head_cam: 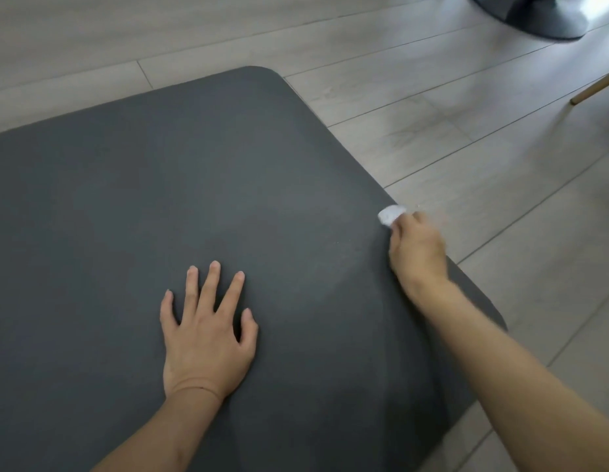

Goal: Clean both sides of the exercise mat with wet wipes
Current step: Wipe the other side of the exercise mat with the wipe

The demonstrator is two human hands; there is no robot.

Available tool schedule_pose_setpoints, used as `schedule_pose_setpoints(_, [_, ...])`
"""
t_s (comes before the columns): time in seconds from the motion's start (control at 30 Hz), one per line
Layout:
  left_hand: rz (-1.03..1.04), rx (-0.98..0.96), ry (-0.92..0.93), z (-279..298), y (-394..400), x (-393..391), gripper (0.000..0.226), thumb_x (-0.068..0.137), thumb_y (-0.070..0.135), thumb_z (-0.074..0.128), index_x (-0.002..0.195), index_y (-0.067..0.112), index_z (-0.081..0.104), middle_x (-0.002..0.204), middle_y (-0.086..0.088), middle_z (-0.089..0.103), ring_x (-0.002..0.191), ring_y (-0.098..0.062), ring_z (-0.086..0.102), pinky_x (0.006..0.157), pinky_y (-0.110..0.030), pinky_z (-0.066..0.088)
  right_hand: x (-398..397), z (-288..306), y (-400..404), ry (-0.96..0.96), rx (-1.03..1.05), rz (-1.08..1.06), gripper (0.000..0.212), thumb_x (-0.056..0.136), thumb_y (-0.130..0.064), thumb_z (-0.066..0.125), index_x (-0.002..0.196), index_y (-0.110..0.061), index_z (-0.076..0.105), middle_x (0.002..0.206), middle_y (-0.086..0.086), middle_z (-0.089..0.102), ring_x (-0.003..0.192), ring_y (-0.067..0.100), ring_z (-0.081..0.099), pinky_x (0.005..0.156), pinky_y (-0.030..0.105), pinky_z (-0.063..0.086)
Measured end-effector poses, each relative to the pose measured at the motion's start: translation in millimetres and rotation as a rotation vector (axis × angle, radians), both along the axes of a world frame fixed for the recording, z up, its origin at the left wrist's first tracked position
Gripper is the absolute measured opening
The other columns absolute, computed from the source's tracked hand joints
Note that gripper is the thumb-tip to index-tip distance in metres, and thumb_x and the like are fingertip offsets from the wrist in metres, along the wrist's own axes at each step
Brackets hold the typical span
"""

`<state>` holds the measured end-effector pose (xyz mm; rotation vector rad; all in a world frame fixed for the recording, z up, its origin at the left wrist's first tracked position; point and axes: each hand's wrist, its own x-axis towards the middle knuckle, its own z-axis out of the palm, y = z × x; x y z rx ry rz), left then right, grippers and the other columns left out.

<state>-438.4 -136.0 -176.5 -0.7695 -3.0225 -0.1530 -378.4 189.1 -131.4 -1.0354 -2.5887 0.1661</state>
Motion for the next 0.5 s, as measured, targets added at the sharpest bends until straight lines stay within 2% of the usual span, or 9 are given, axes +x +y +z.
schedule_pose_setpoints(0.07, [0.001,-0.005,-0.004,0,0,1,0.064,0.096,0.05,0.029,0.157,0.032,0.043,0.169,-0.003,0.029,0.159,-0.028,0.016,0.125,-0.059,0.013,17,-5,-67,0.059,-0.029,0.189,0.007,0.084,0.0,0.061,0.08,-0.006,0.063,0.081,0.014,0.055,0.07,0.037,0.055,0.06,0.042,0.046])
schedule_pose_setpoints(0.13, [0.001,0.0,0.003,0,1,1,0.064,0.096,0.05,0.03,0.156,0.032,0.045,0.168,-0.003,0.03,0.159,-0.028,0.017,0.124,-0.06,0.014,42,-11,-137,0.03,-0.122,0.525,0.015,0.086,0.0,0.061,0.077,-0.01,0.057,0.08,0.009,0.052,0.071,0.03,0.05,0.062,0.041,0.043])
schedule_pose_setpoints(0.2, [0.001,0.016,0.012,0,1,1,0.065,0.095,0.049,0.03,0.155,0.031,0.046,0.168,-0.004,0.031,0.158,-0.028,0.019,0.124,-0.06,0.015,49,-11,-148,-0.032,-0.091,0.737,0.016,0.089,-0.003,0.057,0.077,-0.013,0.052,0.082,0.007,0.05,0.073,0.027,0.046,0.063,0.038,0.041])
schedule_pose_setpoints(0.23, [0.0,0.018,0.013,0,1,1,0.064,0.095,0.049,0.031,0.155,0.03,0.047,0.167,-0.004,0.032,0.158,-0.029,0.019,0.124,-0.06,0.015,42,-12,-126,-0.04,-0.024,0.751,0.015,0.088,-0.003,0.055,0.077,-0.013,0.052,0.081,0.008,0.05,0.072,0.028,0.047,0.063,0.039,0.042])
schedule_pose_setpoints(0.27, [0.001,0.019,0.016,1,1,1,0.064,0.095,0.049,0.031,0.154,0.03,0.047,0.167,-0.005,0.033,0.158,-0.029,0.019,0.124,-0.06,0.016,31,-12,-96,-0.031,0.04,0.679,0.013,0.085,-0.003,0.053,0.076,-0.012,0.052,0.079,0.01,0.051,0.071,0.031,0.048,0.061,0.043,0.043])
schedule_pose_setpoints(0.33, [0.001,0.019,0.021,1,1,1,0.064,0.095,0.049,0.032,0.154,0.029,0.048,0.166,-0.005,0.034,0.158,-0.03,0.02,0.123,-0.061,0.016,10,-7,-22,-0.041,0.099,0.348,0.011,0.086,-0.002,0.05,0.077,-0.005,0.055,0.079,0.018,0.054,0.07,0.037,0.053,0.057,0.045,0.043])
schedule_pose_setpoints(0.4, [0.002,0.022,0.017,1,2,1,0.064,0.095,0.05,0.031,0.154,0.03,0.048,0.167,-0.005,0.034,0.158,-0.03,0.019,0.123,-0.06,0.015,6,-3,25,-0.061,0.053,0.097,0.013,0.091,-0.006,0.051,0.08,0.0,0.055,0.083,0.021,0.054,0.072,0.04,0.054,0.057,0.041,0.038])
schedule_pose_setpoints(0.5, [0.003,0.017,0.009,3,1,0,0.064,0.096,0.05,0.031,0.154,0.031,0.047,0.167,-0.004,0.033,0.158,-0.029,0.018,0.124,-0.06,0.014,19,-3,-20,0.009,0.013,0.081,0.008,0.088,-0.004,0.059,0.08,-0.001,0.058,0.081,0.017,0.054,0.072,0.037,0.053,0.06,0.042,0.043])
